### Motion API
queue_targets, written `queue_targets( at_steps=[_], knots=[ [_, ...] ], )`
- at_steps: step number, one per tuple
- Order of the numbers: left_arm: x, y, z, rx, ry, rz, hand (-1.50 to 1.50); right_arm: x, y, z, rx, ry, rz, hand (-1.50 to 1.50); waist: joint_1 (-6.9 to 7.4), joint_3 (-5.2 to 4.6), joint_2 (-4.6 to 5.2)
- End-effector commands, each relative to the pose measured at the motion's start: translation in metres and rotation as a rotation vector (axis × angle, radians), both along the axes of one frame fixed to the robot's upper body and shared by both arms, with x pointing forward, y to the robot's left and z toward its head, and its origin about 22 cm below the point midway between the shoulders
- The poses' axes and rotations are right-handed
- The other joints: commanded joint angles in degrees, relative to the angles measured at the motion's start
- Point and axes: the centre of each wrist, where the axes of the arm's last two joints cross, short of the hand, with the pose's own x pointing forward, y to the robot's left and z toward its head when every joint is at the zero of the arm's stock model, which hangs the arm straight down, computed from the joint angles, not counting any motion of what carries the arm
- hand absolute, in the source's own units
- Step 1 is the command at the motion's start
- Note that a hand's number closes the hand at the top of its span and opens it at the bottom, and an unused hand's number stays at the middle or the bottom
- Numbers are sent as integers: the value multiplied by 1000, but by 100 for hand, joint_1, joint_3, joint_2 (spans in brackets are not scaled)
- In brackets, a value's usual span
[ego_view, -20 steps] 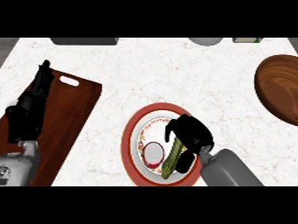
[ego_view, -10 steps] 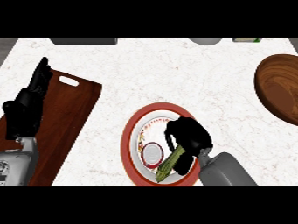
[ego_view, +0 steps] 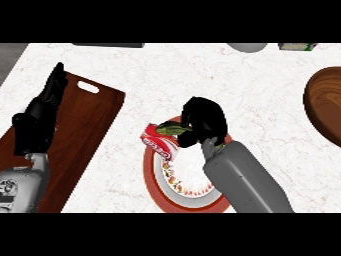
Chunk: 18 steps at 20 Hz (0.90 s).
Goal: Pick the squash from the plate and place it in the bowl
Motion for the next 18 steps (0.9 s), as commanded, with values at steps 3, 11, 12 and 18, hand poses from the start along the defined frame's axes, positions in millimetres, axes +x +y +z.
queue_targets(
  at_steps=[3,11,12,18],
  knots=[
    [4,0,9,-9,9,-1,0,14,27,49,187,-270,-222,150,-35,4,-18],
    [-14,9,-8,-3,18,35,0,19,45,98,140,-465,-481,150,-238,-8,-77],
    [-9,7,-12,-4,19,56,0,16,41,93,129,-465,-490,150,-315,-6,-69],
    [-13,8,1,-1,-3,57,0,32,-21,94,130,-533,-628,150,-338,4,-65]
  ],
)
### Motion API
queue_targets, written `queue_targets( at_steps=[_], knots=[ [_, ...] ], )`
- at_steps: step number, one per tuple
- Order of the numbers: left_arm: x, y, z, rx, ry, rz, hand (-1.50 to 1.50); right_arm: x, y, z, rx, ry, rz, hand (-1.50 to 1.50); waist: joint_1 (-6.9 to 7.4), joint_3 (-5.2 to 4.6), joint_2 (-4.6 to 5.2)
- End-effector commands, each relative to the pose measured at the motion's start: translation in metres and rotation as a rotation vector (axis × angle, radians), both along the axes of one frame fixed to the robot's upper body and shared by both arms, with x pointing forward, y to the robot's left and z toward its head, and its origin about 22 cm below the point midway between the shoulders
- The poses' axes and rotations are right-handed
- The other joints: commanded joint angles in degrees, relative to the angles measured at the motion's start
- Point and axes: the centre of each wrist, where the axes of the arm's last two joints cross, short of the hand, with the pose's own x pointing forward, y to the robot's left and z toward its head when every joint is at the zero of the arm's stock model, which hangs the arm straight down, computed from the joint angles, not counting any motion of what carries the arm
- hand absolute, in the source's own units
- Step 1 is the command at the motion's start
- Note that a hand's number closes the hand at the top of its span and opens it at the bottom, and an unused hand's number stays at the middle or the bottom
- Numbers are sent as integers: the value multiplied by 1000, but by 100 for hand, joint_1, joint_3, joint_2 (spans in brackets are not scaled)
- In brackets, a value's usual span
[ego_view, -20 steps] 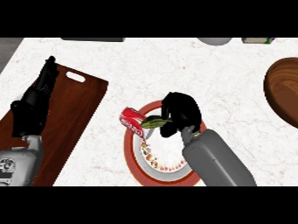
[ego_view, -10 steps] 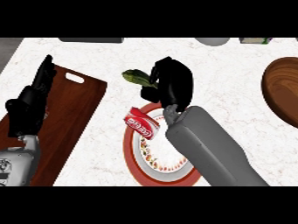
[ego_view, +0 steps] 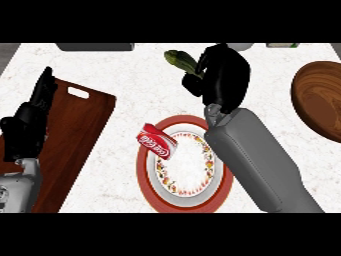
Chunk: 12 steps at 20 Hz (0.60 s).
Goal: Pick the squash from the plate and place it in the bowl
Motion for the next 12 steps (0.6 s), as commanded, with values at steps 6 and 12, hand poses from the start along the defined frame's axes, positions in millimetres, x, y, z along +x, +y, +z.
queue_targets(
  at_steps=[6,12],
  knots=[
    [6,4,10,-6,-20,3,0,13,-102,1,111,-132,-265,150,-38,7,23],
    [1,5,5,-9,2,-16,0,23,-184,8,126,-223,-326,150,39,8,37]
  ],
)
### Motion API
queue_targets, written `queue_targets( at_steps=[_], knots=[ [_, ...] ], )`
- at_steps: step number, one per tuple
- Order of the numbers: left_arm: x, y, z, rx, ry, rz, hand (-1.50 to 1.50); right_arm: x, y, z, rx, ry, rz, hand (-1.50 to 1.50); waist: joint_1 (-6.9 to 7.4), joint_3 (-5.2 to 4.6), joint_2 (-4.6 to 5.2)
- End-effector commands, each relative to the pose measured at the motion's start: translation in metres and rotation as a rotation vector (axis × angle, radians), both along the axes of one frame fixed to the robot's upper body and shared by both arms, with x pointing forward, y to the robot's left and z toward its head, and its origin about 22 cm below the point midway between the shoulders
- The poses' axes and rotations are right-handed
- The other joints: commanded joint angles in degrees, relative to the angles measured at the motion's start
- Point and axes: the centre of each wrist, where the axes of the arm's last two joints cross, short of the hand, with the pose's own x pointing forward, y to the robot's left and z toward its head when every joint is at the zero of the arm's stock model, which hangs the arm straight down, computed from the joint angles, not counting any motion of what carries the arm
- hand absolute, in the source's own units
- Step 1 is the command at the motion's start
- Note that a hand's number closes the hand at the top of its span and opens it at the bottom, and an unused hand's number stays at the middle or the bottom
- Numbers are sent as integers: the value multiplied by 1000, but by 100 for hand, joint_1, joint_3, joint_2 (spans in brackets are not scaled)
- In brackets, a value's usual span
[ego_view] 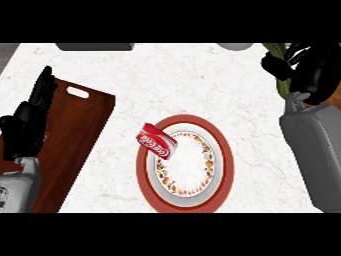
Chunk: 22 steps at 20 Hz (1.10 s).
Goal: Pick the squash from the plate and place it in the bowl
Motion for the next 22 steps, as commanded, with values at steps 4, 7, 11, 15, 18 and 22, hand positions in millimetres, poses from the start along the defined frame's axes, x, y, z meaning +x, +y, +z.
queue_targets(
  at_steps=[4,7,11,15,18,22],
  knots=[
    [-16,4,-18,1,-12,-2,0,-1,-91,-27,-106,-11,-142,150,63,-2,12],
    [6,-2,-3,-3,4,-7,0,-16,-125,-53,-159,24,-181,150,1,0,17],
    [4,-18,13,-5,-11,-18,0,-5,-179,-52,-248,121,-270,150,102,5,28],
    [8,2,13,-1,-16,-20,0,-11,-210,-78,-278,133,-303,150,98,5,30],
    [13,-6,15,-3,-6,-29,0,-6,-219,-96,-254,192,-329,150,130,6,47],
    [8,-1,-1,1,-13,-43,0,-4,-230,-98,-35,161,-299,-150,225,19,94]
  ],
)
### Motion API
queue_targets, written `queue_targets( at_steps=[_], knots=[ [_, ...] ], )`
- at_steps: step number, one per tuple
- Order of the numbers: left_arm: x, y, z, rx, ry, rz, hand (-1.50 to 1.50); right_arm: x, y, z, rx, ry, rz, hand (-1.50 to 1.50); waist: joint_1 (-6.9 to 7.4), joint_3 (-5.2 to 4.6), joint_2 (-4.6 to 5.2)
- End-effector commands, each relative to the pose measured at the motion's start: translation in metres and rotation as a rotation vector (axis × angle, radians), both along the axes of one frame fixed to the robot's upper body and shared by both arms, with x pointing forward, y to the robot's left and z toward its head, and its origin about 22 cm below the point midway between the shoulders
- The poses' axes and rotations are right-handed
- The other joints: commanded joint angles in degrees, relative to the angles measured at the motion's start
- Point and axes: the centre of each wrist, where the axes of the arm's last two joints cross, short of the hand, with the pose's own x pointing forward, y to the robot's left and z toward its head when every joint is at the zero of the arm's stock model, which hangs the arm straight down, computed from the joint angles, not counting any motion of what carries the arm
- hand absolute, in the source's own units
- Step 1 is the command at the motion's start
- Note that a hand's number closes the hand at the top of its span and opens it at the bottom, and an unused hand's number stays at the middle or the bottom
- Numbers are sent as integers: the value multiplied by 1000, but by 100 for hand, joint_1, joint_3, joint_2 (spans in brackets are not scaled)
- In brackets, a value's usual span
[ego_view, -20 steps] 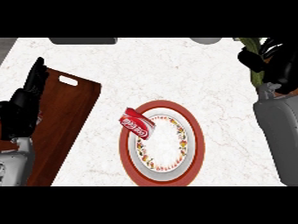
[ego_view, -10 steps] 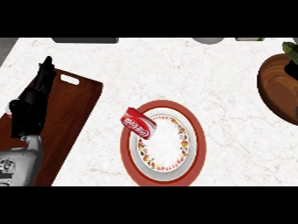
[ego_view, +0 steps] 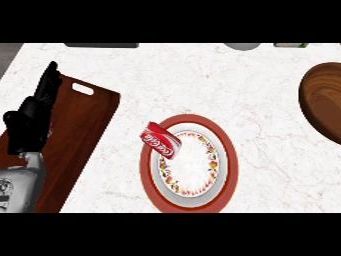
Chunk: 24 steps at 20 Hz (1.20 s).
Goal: Pick the squash from the plate and place it in the bowl
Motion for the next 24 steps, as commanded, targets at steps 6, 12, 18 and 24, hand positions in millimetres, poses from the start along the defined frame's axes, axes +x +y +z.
queue_targets(
  at_steps=[6,12,18,24],
  knots=[
    [-1,-13,-13,-17,-1,1,0,-9,-26,-18,196,-105,163,-150,33,11,28],
    [6,9,0,14,-2,-1,0,-14,-27,-32,190,-285,153,-150,9,6,20],
    [-12,0,-22,0,12,14,0,-38,-71,-5,272,-370,190,-150,-143,-14,-58],
    [1,6,5,4,34,64,0,-81,-78,-31,349,-419,236,-150,-307,-26,-116]
  ],
)
